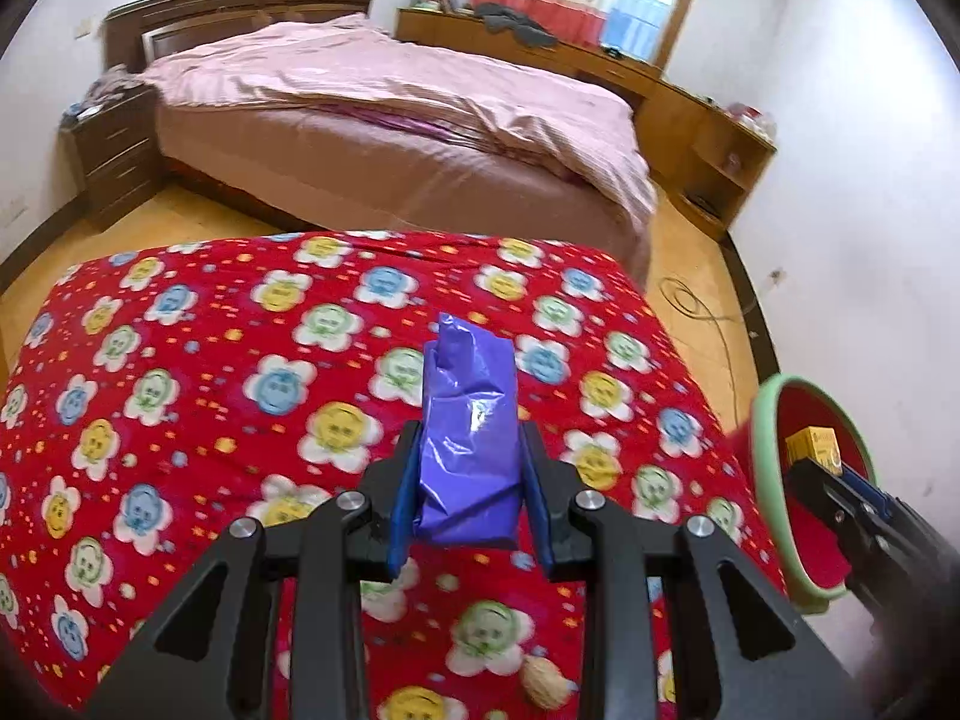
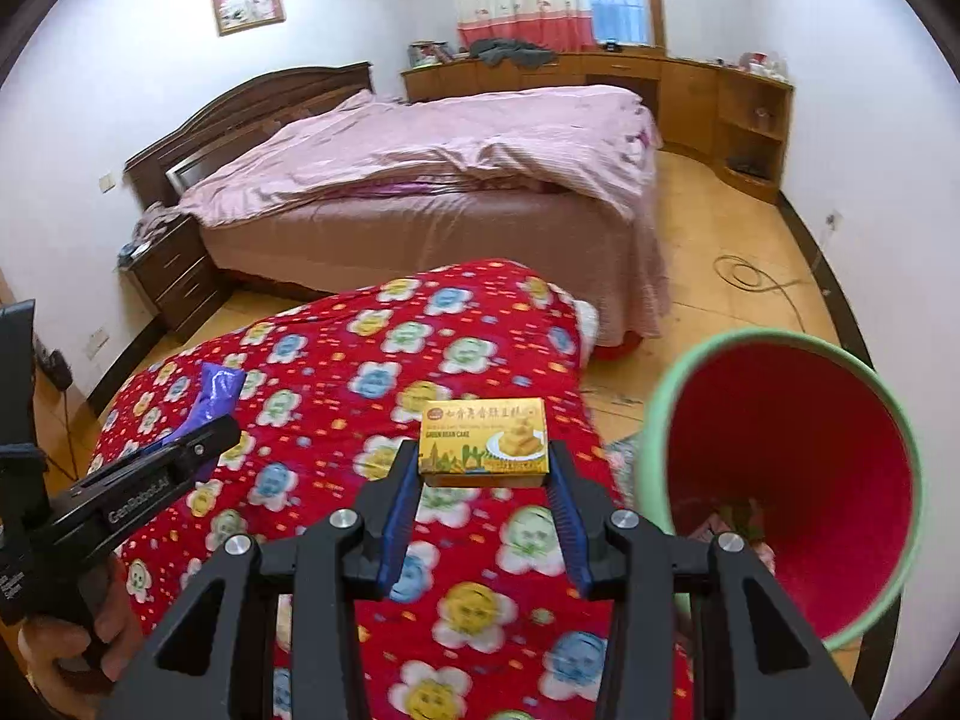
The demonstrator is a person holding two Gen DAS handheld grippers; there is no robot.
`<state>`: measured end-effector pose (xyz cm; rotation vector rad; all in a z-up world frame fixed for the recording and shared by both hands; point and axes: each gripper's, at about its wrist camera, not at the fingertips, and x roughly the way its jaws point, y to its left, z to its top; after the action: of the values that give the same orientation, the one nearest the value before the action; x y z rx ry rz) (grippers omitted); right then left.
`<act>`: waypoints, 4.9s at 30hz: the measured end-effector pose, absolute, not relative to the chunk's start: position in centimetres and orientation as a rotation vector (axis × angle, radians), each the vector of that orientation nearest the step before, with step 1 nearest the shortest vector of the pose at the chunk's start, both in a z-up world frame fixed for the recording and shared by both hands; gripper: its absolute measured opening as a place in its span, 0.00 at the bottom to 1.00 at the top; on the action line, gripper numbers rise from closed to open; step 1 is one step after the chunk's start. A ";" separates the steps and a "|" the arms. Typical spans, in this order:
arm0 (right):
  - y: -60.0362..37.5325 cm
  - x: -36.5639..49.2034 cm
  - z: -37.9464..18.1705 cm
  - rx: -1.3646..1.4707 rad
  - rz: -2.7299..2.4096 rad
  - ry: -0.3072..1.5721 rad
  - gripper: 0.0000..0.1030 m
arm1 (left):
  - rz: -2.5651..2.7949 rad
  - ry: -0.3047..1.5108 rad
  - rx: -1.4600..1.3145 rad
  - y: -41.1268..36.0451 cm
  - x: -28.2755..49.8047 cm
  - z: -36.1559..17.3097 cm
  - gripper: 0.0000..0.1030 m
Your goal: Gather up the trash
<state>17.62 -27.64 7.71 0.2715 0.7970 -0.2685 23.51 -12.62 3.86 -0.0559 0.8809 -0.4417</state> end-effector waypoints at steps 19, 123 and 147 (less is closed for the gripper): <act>-36.8 7.2 6.3 0.436 -0.491 0.758 0.43 | -0.616 0.859 0.030 -18.4 17.3 6.8 0.30; -22.0 -1.0 9.5 0.309 -0.124 0.597 0.84 | -0.194 0.720 -0.018 -5.6 6.5 8.0 0.48; -21.0 -1.5 10.1 0.294 -0.101 0.572 0.84 | -0.179 0.675 -0.021 -4.9 5.4 9.1 0.48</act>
<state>-1.47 -20.96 10.11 0.2943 0.5723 -0.1013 5.39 -4.86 9.14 -0.0212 0.6748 -0.1792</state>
